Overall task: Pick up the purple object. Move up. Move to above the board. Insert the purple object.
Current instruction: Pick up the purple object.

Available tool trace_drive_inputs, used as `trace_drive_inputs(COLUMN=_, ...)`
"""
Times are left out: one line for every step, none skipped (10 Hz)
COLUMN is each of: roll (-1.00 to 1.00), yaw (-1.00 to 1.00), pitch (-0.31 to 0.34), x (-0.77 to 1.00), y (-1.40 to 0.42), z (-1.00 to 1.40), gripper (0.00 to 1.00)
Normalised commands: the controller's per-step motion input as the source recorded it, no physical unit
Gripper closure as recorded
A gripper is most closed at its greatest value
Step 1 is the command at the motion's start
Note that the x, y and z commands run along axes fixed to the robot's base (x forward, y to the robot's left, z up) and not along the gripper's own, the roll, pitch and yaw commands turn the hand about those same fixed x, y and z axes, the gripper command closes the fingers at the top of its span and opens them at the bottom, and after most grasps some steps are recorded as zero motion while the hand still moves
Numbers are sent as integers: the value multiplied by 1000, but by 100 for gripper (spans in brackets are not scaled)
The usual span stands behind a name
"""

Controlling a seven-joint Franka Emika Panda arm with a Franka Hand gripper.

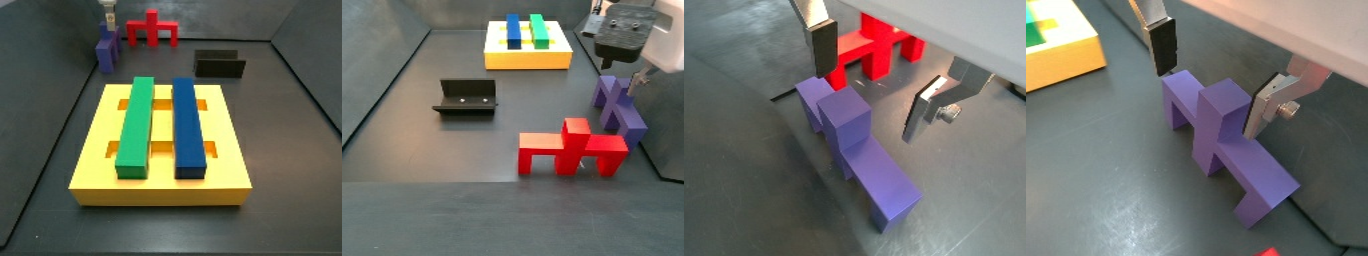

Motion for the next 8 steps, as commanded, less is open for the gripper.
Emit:
trace_drive_inputs(roll=-284, yaw=-520, pitch=-114, x=-106, y=189, z=-223, gripper=0)
trace_drive_inputs(roll=-224, yaw=-289, pitch=-153, x=-271, y=143, z=-111, gripper=0)
trace_drive_inputs(roll=-114, yaw=-257, pitch=-217, x=-280, y=54, z=-223, gripper=0)
trace_drive_inputs(roll=-16, yaw=-249, pitch=-229, x=-240, y=0, z=-277, gripper=0)
trace_drive_inputs(roll=0, yaw=-266, pitch=-210, x=-77, y=-46, z=-243, gripper=0)
trace_drive_inputs(roll=40, yaw=-74, pitch=-149, x=0, y=0, z=-317, gripper=0)
trace_drive_inputs(roll=121, yaw=0, pitch=-87, x=83, y=-6, z=-257, gripper=0)
trace_drive_inputs(roll=86, yaw=-29, pitch=-11, x=80, y=0, z=-166, gripper=0)
